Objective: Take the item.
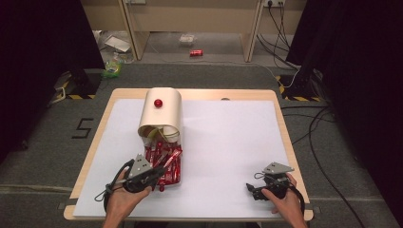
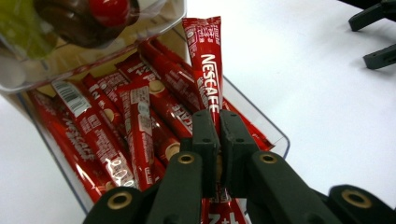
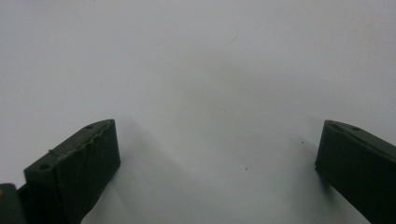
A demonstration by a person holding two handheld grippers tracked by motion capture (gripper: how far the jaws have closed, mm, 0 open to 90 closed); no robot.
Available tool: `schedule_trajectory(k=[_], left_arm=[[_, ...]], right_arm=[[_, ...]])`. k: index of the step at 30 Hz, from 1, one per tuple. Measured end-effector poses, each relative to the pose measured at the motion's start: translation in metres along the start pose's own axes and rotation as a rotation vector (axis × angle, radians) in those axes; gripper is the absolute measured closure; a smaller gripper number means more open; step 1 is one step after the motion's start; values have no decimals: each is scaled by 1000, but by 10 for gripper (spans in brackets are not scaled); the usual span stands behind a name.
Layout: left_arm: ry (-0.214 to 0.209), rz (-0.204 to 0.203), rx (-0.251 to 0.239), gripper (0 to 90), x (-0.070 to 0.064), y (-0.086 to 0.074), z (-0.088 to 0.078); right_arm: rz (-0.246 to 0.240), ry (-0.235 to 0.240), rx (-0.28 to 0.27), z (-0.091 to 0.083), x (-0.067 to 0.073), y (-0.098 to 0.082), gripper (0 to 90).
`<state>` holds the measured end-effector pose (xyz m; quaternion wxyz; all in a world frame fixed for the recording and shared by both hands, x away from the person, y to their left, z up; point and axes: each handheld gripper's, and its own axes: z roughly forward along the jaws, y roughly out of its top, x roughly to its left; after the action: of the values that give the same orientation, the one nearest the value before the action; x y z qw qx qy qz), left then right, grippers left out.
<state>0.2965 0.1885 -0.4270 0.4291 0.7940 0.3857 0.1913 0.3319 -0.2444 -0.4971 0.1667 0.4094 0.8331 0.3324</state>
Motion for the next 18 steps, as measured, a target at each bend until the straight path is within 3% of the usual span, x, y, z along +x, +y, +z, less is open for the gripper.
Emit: schedule_trajectory(k=[18], left_arm=[[-53, 20, -37, 850, -6, 16, 7]], right_arm=[[0, 0, -1, 0, 0, 0, 2]])
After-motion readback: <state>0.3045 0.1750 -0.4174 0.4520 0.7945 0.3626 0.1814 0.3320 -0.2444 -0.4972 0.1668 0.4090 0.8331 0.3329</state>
